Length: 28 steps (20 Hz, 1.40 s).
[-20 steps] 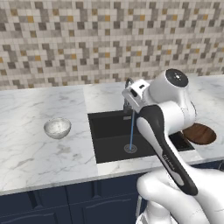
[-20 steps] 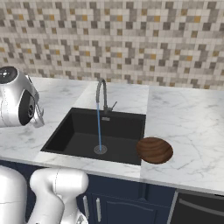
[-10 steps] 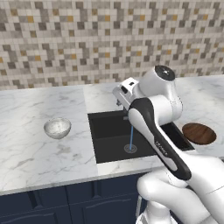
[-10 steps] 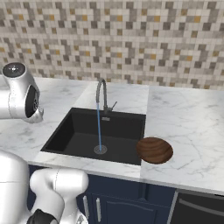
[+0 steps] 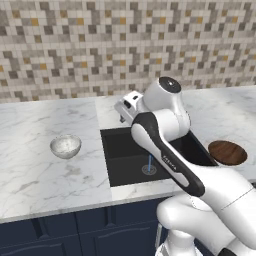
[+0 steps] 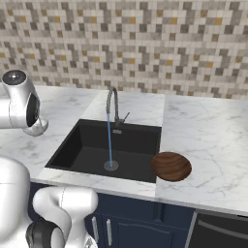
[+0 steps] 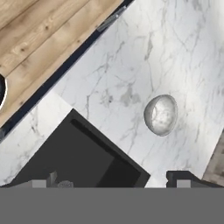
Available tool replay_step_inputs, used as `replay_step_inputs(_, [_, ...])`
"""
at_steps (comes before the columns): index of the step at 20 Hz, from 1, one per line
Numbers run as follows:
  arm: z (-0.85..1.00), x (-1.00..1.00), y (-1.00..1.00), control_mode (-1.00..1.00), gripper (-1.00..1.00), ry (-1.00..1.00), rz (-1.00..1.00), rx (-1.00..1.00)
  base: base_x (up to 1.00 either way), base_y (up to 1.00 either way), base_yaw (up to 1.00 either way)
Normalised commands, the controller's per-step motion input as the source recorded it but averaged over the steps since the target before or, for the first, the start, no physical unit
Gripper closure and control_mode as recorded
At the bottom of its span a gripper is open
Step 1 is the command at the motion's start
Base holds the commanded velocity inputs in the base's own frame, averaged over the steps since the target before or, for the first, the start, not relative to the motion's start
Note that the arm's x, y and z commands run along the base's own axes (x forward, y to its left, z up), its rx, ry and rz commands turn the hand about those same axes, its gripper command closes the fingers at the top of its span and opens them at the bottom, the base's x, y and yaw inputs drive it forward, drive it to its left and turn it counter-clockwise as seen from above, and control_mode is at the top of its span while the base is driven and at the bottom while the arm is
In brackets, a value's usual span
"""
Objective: Rinse each bowl for a few seconds and place them down in the sink or on the counter.
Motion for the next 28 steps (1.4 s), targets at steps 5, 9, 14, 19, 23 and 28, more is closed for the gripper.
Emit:
replay_step_inputs(5, [-0.18,0.18,0.28,-1.00,-1.00,0.03,0.06,0.01,0.00,0.00,0.00])
replay_step_inputs(9, [-0.19,0.14,0.30,-1.00,-1.00,0.01,0.05,0.00,0.00,0.00,0.00])
replay_step_inputs(14, [-0.24,0.16,0.34,-1.00,-1.00,0.02,0.02,0.00,0.00,0.00,0.00])
replay_step_inputs(19, [-0.25,0.15,0.27,-1.00,-1.00,0.04,0.02,-0.02,0.00,0.00,0.00])
replay_step_inputs(23, [-0.22,0.21,0.25,-1.00,-1.00,0.04,0.01,-0.01,0.00,0.00,0.00])
replay_step_inputs(28, [-0.14,0.29,0.17,-1.00,-1.00,0.00,0.01,0.00,0.00,0.00,0.00])
